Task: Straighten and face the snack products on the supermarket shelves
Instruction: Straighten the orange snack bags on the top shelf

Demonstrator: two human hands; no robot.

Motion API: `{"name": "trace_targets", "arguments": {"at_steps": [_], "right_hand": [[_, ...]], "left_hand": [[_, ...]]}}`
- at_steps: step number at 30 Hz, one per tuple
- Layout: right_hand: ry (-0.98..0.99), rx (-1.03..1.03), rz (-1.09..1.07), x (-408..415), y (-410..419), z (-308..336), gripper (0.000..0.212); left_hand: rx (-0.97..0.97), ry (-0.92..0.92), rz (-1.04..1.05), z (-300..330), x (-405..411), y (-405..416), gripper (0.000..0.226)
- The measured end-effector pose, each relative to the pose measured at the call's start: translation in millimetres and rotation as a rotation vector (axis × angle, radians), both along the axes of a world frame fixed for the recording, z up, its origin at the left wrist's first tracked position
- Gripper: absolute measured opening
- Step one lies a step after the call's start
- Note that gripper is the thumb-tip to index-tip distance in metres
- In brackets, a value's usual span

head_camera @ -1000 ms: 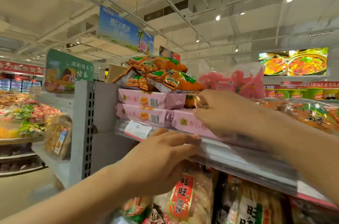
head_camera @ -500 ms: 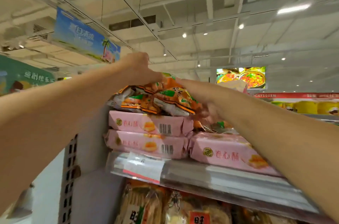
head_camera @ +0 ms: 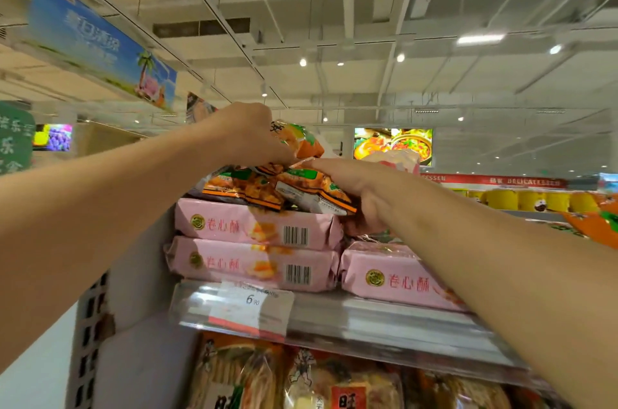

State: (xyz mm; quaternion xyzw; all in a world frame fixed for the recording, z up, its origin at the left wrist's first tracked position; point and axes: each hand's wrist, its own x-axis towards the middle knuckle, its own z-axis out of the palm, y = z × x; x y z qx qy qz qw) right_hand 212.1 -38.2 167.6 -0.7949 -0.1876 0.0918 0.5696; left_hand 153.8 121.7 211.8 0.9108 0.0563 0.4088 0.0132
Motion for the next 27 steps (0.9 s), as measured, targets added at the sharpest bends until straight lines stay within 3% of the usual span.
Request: {"name": "trace_targets", "arguments": {"at_steps": [5,9,12,16,21,27], "right_hand": [[-0.038,0.208,0.027,-5,-20,9,0.022],[-0.224,0.364,-0.061,-9,-54,16,0.040],[-0.354,0.389,-0.147,-16,-92,8,0.036],[-0.424,0.330,-0.207,-29,-150,-14,0.030],[-0.468,0.295,-0.345,-53,-217,-34,0.037],[-0.577,0.231,-0.490,-73,-308,-46,0.040]], "left_hand": [[0.106,-0.254,-0.047,2,-10,-18,0.056],[0.112,-0.417,-0.139,2,-16,-43,0.068],[0.010,-0.366,-0.269,-7,-12,-69,0.081],[-0.099,-0.203,-0.558,-27,0,-120,0.060],[-0.209,0.005,-0.754,-41,9,-193,0.062],[-0.313,0.019,-0.911,-56,4,-284,0.049]]}}
